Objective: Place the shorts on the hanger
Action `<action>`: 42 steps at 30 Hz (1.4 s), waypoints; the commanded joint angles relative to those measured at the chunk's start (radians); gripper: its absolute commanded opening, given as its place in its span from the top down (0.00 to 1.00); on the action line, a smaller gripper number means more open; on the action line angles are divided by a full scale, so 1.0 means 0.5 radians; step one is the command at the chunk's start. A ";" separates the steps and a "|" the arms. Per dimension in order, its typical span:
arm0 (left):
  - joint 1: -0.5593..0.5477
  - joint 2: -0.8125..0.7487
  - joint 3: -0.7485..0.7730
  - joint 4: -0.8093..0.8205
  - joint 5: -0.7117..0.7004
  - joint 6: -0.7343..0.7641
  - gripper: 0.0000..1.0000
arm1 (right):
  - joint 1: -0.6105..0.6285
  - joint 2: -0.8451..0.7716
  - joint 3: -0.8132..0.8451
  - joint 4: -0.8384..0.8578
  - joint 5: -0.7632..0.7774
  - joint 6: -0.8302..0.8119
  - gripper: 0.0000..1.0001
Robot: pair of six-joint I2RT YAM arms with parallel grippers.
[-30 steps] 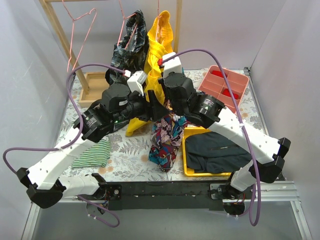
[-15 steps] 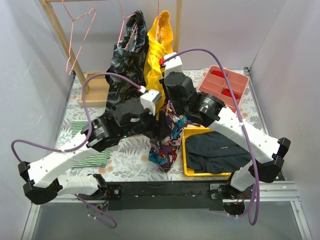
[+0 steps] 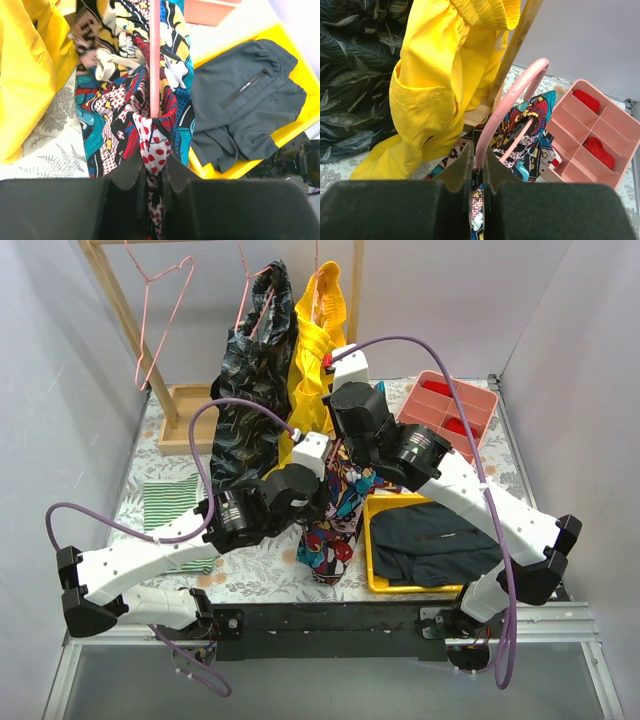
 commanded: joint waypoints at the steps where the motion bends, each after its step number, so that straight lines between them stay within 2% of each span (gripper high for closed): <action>1: -0.031 -0.137 -0.116 0.260 -0.146 0.097 1.00 | 0.004 -0.107 0.067 0.028 -0.081 0.053 0.99; 2: -0.034 -0.186 -0.165 0.282 -0.149 0.140 1.00 | 0.007 -0.123 0.055 0.022 -0.090 0.056 0.96; 4: -0.034 -0.244 -0.208 0.337 -0.092 0.207 1.00 | 0.004 -0.187 -0.022 0.025 -0.133 0.056 0.81; 5: -0.034 -0.299 -0.232 0.355 -0.079 0.247 1.00 | 0.004 -0.212 -0.056 0.040 -0.157 0.053 0.61; 8: -0.037 -0.370 -0.281 0.356 -0.027 0.303 1.00 | 0.004 -0.301 -0.166 0.073 -0.304 0.034 0.28; 11: -0.037 -0.404 -0.318 0.267 0.007 0.297 1.00 | 0.004 -0.387 -0.231 0.123 -0.458 0.037 0.10; 14: -0.037 -0.456 -0.343 0.135 0.077 0.223 1.00 | 0.004 -0.476 -0.249 0.178 -0.574 0.037 0.01; 23: -0.037 -0.840 -0.352 -0.352 0.130 -0.136 1.00 | 0.004 -0.697 -0.387 0.610 -0.940 -0.015 0.01; 27: -0.037 -1.027 -0.276 -0.711 0.099 -0.255 1.00 | -0.003 -0.498 -0.240 0.604 -0.909 -0.009 0.02; 33: -0.034 -1.294 -0.082 -1.220 -0.023 -0.482 1.00 | -0.073 -0.234 -0.084 0.767 -1.059 0.074 0.04; 39: 0.021 -1.371 0.071 -1.491 -0.137 -0.563 1.00 | -0.092 0.220 0.238 0.831 -1.222 0.148 0.09; 42: 0.094 -1.395 0.111 -1.504 -0.165 -0.492 1.00 | -0.089 0.475 0.493 0.801 -1.216 0.160 0.11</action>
